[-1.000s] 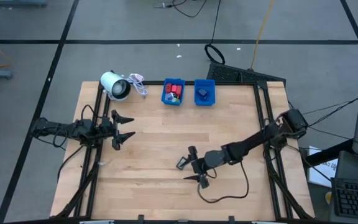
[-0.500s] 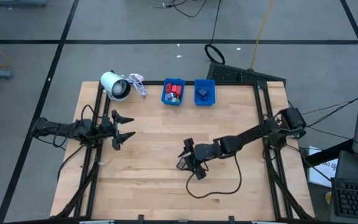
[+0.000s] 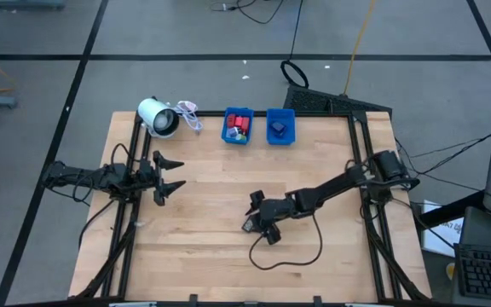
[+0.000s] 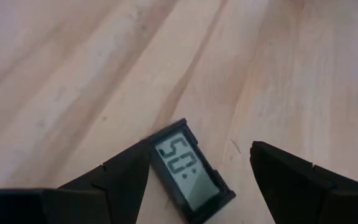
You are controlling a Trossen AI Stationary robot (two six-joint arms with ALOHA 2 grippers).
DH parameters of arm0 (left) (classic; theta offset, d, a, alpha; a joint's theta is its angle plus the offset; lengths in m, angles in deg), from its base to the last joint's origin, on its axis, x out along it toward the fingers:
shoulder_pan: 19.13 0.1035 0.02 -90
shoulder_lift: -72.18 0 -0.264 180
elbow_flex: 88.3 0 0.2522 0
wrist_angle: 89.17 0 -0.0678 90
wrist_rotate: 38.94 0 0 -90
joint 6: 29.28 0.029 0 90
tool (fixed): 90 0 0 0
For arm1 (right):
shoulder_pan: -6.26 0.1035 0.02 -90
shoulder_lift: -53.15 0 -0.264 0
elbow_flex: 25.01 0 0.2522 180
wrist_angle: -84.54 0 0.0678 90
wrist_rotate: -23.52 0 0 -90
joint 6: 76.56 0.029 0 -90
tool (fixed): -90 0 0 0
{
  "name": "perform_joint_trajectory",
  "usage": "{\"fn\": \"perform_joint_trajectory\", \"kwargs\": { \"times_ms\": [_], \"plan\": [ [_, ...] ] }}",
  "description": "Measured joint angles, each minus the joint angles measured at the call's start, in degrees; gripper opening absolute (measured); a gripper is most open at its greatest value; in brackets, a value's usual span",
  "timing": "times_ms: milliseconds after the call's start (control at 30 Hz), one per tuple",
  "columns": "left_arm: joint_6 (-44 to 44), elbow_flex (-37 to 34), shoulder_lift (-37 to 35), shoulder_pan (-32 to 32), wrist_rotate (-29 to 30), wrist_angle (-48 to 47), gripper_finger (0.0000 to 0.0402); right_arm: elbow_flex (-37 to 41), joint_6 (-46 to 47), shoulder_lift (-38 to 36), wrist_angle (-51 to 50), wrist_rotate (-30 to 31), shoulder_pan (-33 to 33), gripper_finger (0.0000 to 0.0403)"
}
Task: Pick & Place Office items
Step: Put the black digital clock into the right basket
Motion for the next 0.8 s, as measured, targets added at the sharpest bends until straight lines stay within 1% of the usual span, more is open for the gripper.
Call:
{"fn": "perform_joint_trajectory", "kwargs": {
  "times_ms": [200, 433, 800],
  "plan": [
    [0.0, 0.0, 0.0, 0.0, 0.0, 0.0, 0.0324, -0.1, 0.5, 4.4, 1.1, -0.6, -1.7, 0.0263],
    [0.0, 0.0, 0.0, 0.0, 0.0, 0.0, 0.0324, -0.1, 5.2, 5.7, 1.0, -7.5, -4.1, 0.0258],
    [0.0, 0.0, 0.0, 0.0, 0.0, 0.0, 0.0324, 0.0, 6.4, 5.3, 0.6, -7.7, -4.4, 0.0219]
  ]
}}
